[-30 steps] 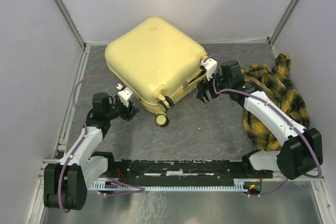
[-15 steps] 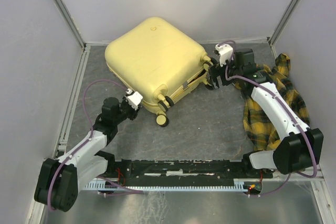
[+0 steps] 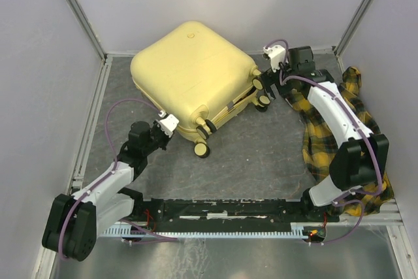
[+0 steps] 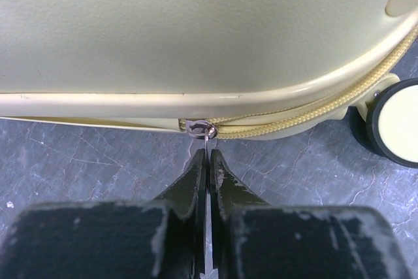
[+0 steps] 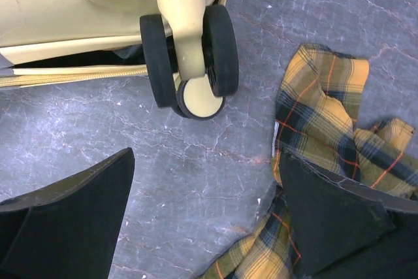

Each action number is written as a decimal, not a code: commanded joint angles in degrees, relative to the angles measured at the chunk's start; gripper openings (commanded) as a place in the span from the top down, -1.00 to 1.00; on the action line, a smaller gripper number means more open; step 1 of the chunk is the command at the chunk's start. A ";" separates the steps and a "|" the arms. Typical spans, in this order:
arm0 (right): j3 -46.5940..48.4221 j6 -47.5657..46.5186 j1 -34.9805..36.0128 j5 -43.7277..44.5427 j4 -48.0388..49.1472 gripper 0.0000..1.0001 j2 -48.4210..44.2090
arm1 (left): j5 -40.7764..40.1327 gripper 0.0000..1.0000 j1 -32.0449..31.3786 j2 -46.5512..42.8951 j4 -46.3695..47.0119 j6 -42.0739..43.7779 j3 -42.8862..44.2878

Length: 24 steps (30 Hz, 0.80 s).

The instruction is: Pack the luggage

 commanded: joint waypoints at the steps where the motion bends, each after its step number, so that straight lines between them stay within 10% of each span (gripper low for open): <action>1: 7.13 -3.43 -0.20 -3.19 -3.03 -0.99 3.88 | 4.14 0.95 -0.30 -2.12 -2.97 0.38 2.10; 15: 22.96 -7.56 -0.10 -7.28 -7.94 -0.96 19.63 | 11.09 0.95 -0.28 -3.24 -6.72 -5.72 4.21; 24: 24.42 -2.98 0.75 -10.80 -7.54 0.26 19.86 | 18.18 0.95 -0.28 -5.14 -7.51 -7.82 3.75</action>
